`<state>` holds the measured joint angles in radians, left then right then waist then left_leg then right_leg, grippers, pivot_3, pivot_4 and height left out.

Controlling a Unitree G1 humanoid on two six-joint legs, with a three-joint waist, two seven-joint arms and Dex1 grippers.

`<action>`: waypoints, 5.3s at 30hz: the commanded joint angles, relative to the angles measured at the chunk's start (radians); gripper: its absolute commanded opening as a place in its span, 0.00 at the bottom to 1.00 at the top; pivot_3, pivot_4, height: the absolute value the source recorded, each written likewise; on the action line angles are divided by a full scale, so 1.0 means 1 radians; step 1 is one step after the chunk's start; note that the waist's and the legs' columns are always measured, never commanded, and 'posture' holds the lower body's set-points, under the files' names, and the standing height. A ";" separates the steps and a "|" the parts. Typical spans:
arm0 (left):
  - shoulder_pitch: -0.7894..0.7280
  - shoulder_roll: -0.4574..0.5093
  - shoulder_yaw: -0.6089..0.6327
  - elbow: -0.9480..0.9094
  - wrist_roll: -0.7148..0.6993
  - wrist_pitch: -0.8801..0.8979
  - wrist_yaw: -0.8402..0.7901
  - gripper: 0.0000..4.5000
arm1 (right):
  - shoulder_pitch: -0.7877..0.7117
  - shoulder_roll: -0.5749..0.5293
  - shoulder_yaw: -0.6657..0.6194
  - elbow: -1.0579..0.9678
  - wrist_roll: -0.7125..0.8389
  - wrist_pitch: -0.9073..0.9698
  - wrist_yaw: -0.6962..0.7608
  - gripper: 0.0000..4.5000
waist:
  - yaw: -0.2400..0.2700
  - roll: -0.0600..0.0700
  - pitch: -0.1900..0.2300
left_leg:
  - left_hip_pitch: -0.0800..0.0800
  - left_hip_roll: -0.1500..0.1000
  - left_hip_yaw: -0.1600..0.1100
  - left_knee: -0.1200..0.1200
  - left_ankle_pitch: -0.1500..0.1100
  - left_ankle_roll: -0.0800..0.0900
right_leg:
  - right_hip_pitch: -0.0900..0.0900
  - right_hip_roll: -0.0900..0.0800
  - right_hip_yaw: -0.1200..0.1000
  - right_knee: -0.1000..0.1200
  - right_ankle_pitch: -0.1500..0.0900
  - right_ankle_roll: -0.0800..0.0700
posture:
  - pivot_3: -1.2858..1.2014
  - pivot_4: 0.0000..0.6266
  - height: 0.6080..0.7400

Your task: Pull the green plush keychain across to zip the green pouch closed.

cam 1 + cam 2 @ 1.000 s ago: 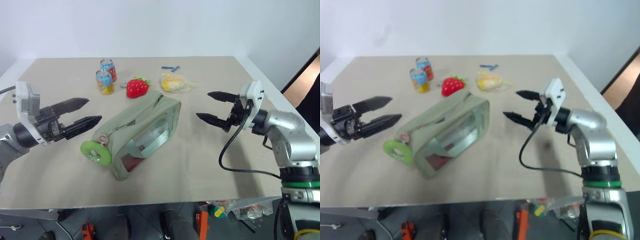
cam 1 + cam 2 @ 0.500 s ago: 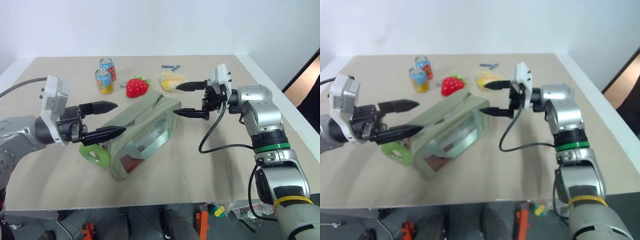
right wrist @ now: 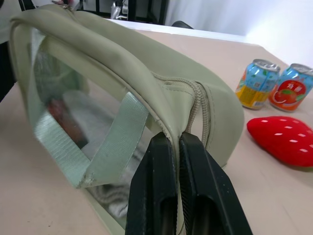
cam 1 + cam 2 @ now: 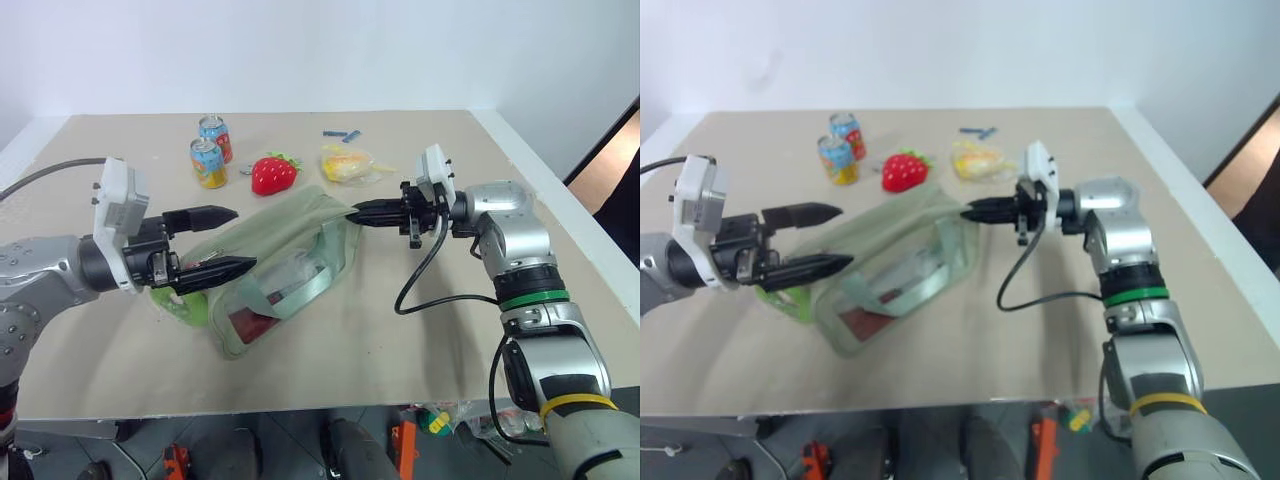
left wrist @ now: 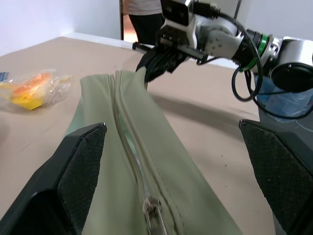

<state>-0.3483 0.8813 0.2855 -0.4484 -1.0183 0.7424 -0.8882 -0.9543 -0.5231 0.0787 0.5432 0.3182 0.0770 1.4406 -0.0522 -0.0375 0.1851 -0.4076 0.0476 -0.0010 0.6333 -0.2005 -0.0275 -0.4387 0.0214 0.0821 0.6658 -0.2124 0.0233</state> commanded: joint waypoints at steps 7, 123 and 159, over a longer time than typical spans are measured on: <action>-0.016 -0.008 0.003 0.051 0.069 -0.051 -0.039 1.00 | 0.054 -0.081 -0.095 -0.182 0.035 0.083 -0.095 0.01 | 0.003 0.000 0.000 | 0.000 0.000 0.000 0.000 0.000 0.000 | 0.000 0.000 0.000 0.000 0.000 0.000 | 0.52 0.24 1.00; -0.028 -0.058 -0.013 0.113 0.388 -0.037 -0.008 0.96 | 0.418 -0.168 -0.148 -0.574 0.086 0.159 -0.387 0.00 | 0.003 -0.002 0.001 | 0.000 0.000 0.001 0.002 0.001 0.001 | 0.001 0.001 0.003 0.000 0.002 -0.001 | 0.52 0.24 1.00; -0.020 -0.277 -0.128 0.127 0.397 -0.131 0.108 0.00 | -0.091 -0.009 0.000 -0.511 0.142 0.399 -0.352 0.82 | 0.004 -0.001 0.001 | 0.001 0.000 0.000 0.003 0.002 0.002 | 0.002 0.002 0.003 0.000 0.004 -0.001 | 0.52 0.24 1.00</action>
<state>-0.3620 0.6108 0.1835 -0.2937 -0.6094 0.6083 -0.7772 -1.0354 -0.5669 0.0516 0.0981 0.4477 0.4624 1.1220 -0.0481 -0.0389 0.1861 -0.4078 0.0477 -0.0010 0.6356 -0.1984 -0.0258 -0.4378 0.0231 0.0848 0.6657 -0.2080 0.0233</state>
